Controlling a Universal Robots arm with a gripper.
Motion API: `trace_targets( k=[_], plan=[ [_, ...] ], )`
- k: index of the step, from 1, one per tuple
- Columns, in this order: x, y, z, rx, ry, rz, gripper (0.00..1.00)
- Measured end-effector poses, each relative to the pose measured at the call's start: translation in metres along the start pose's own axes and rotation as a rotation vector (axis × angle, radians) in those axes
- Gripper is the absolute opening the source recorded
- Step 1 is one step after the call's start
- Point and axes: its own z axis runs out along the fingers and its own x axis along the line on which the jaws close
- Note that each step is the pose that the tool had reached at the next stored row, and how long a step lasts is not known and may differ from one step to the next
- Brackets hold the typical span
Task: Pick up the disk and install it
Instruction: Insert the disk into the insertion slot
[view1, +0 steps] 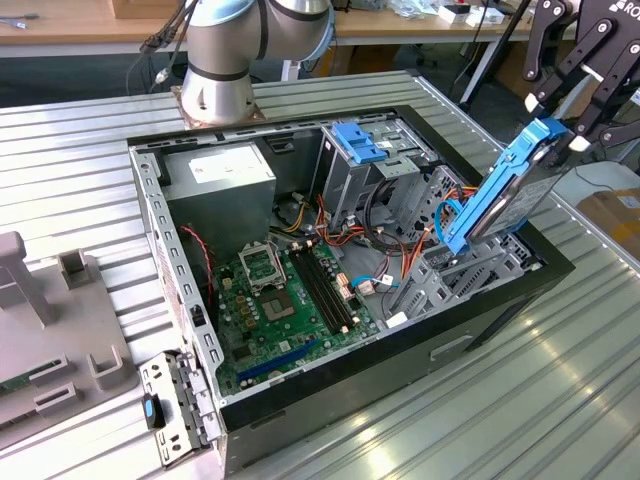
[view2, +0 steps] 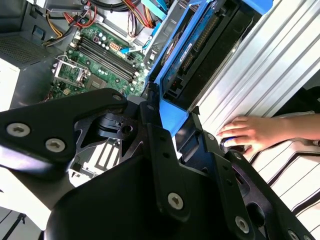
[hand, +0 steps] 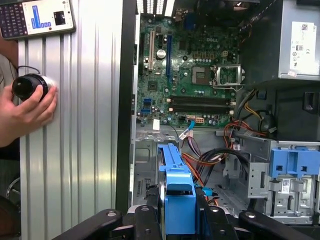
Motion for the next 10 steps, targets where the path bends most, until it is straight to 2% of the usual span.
trace_targets(
  k=[3,6,8,10],
  plan=[
    [0.0003,-0.0001,0.0061,0.0002,0.0001,0.0,0.37],
    [0.0003,-0.0001,0.0062,0.0002,0.0002,0.0,0.37],
    [-0.0045,-0.0002,0.0065,0.0003,0.0001,0.0,0.37],
    [-0.0044,-0.0001,0.0068,0.0003,0.0,0.0,0.37]
  ],
)
